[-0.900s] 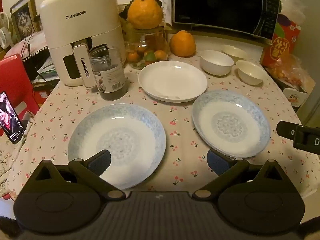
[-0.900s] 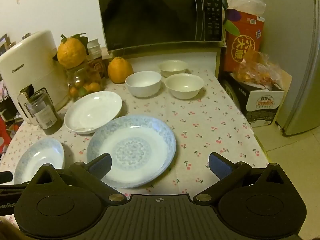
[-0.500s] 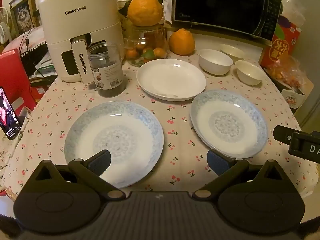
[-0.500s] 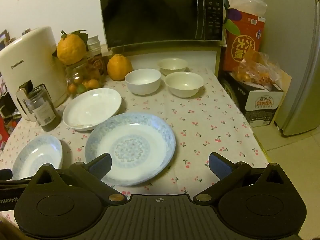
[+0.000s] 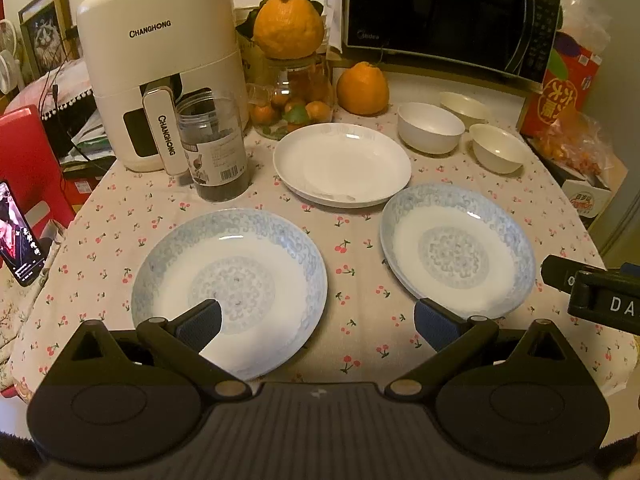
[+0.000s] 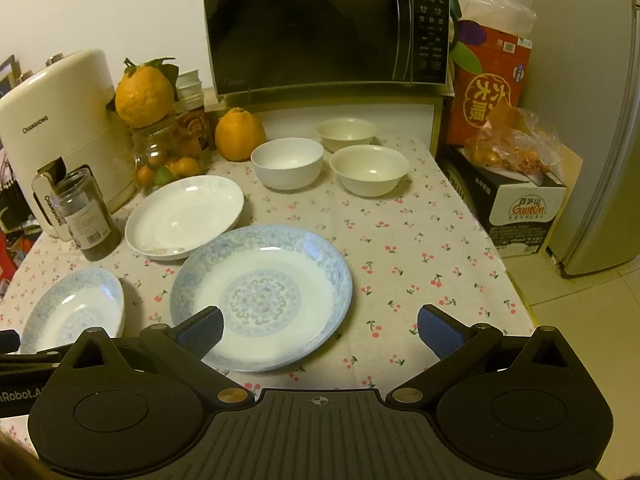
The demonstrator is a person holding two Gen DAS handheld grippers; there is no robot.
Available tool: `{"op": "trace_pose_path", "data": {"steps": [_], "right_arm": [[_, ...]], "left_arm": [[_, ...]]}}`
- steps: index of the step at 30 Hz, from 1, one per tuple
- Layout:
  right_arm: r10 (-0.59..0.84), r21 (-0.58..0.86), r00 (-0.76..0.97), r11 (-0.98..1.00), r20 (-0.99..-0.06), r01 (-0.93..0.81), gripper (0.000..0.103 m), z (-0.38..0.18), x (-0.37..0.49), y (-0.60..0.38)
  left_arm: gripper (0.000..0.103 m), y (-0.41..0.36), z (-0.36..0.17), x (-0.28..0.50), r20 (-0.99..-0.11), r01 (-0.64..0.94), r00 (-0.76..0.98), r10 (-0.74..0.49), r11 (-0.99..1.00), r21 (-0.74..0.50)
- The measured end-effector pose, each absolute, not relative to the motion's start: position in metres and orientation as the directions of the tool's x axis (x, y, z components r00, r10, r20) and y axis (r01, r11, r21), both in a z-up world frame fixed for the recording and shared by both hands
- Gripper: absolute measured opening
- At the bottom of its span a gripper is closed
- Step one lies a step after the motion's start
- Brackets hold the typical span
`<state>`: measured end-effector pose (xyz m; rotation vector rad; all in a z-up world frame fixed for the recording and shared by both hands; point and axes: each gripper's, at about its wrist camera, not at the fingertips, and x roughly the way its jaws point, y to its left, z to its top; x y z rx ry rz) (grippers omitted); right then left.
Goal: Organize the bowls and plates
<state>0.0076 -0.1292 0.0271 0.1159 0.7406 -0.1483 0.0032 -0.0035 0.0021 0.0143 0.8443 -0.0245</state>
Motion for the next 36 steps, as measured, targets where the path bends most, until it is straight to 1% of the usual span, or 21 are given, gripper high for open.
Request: {"op": "trace_pose_path", "data": {"steps": [36], "right_arm": [[-0.096, 0.048, 0.724, 0.983, -0.684, 0.176, 0.103, 0.0251, 0.0061, -0.1302]], "left_arm": [[0.103, -0.0057, 0.0032, 0.0016, -0.738, 0.034, 0.675, -0.009, 0.999, 0.018]]}}
